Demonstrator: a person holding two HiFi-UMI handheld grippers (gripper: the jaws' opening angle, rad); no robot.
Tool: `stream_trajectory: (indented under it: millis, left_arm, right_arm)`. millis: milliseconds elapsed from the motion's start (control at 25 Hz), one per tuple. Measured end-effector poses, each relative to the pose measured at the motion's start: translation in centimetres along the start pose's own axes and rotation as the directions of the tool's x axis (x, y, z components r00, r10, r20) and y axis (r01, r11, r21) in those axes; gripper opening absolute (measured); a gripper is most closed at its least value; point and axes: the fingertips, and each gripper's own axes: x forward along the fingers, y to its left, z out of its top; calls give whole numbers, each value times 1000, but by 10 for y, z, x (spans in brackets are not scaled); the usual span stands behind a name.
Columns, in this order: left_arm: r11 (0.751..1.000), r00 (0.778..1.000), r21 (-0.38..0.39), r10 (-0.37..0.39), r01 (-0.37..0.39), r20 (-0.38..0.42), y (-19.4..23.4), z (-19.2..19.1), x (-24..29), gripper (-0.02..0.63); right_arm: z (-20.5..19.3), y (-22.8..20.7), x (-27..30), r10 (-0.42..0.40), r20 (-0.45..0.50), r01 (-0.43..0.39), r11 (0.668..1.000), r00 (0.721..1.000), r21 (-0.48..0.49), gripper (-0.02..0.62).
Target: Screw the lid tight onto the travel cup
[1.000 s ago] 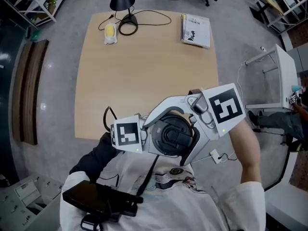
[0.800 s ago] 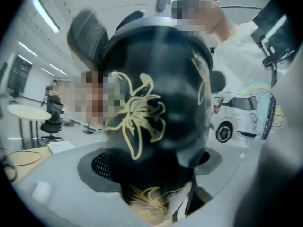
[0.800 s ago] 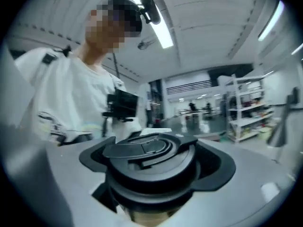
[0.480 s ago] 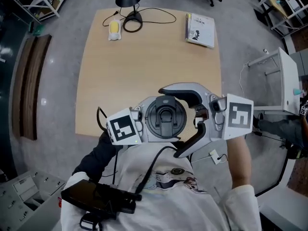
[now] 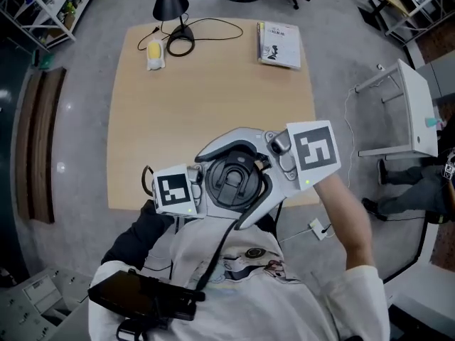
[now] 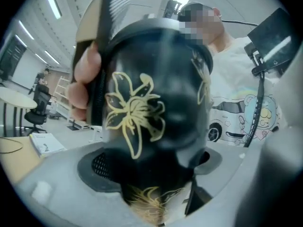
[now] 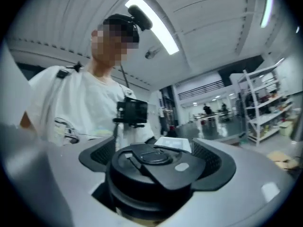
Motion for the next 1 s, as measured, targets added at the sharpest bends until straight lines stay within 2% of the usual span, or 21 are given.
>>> stream_trajectory:
  millis: [40,80,160,200,240,280,320,400,440,520,560,640,880,1000]
  left_arm:
    - [998,998,-9,59,-59,1,12,-2,-6,407]
    - [992,992,-10,123,-123,-3,25,-3,-13,407]
    - [973,973,-1,230,-230,-12,47,-3,-25,407]
    - [966,966,6,260,-260,-15,52,-1,-28,407]
    - [963,963,12,269,-269,-15,54,1,-29,407]
    - [966,966,17,258,-258,-12,52,2,-28,407]
    - [974,974,21,226,-226,-8,47,3,-27,407]
    - [993,993,17,116,-116,2,30,4,-22,407]
    - [998,998,15,62,-62,4,21,5,-19,407]
    - [1000,1000,17,-8,8,-9,9,5,-12,407]
    - [1000,1000,14,-22,22,-16,6,4,-9,407]
    - [1000,1000,-8,-26,26,-13,4,1,-6,405]
    - [999,1000,-49,22,-22,3,5,6,-10,403]
    - [997,999,-72,41,-40,12,6,-1,-10,403]
  right_arm:
    - [-2,-16,-1,-114,-8,114,993,993,-8,508]
    - [-4,-33,-4,-240,-15,239,971,971,-24,508]
    - [-3,-60,-9,-464,4,463,885,886,-49,508]
    - [-1,-67,-11,-528,27,529,847,849,-47,508]
    - [2,-68,-12,-551,51,553,833,833,-33,508]
    - [4,-65,-12,-529,70,531,848,846,-11,509]
    - [6,-56,-12,-462,84,462,887,883,12,507]
    - [8,-33,-13,-249,86,248,969,965,20,539]
    - [7,-22,-13,-153,68,153,988,986,2,538]
    - [3,-11,-7,-44,11,44,999,999,-19,549]
    - [0,-10,-4,-23,-8,23,1000,1000,-16,518]
    - [-1,-11,0,-23,-10,22,1000,1000,-9,503]
    - [4,-22,0,-131,49,128,989,990,71,500]
    - [-4,-28,-2,-158,48,156,987,986,47,500]
